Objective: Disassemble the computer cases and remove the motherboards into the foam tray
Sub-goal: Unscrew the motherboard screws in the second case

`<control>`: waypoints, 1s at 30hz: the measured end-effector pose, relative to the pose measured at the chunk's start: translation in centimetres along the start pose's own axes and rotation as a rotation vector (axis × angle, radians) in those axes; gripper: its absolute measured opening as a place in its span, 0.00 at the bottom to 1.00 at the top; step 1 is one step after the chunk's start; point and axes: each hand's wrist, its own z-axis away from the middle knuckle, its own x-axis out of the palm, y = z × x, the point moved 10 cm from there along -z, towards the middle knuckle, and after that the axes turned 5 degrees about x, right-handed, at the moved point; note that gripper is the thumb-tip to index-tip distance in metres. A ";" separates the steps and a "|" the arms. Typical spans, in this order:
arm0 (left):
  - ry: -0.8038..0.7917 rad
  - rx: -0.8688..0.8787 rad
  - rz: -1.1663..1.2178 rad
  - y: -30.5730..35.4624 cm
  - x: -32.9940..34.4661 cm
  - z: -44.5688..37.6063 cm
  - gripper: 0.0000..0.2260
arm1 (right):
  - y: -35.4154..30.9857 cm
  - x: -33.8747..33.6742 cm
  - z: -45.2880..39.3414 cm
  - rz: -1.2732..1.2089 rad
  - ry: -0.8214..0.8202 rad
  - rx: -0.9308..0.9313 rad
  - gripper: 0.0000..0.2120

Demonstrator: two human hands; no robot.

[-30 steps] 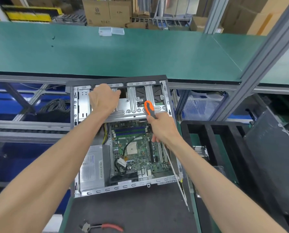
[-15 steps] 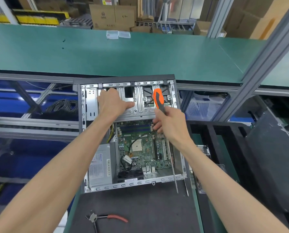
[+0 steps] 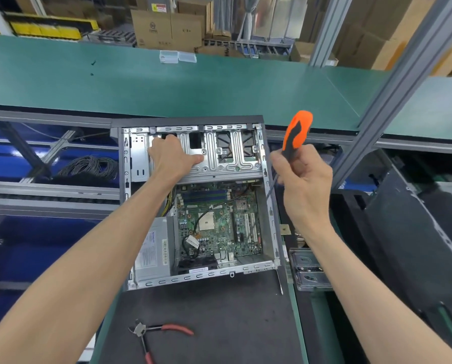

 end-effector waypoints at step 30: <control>-0.001 0.053 0.021 0.4 0.1 0.1 0.27 | 1.5 -3.2 13.3 0.515 -0.121 -0.077 0.15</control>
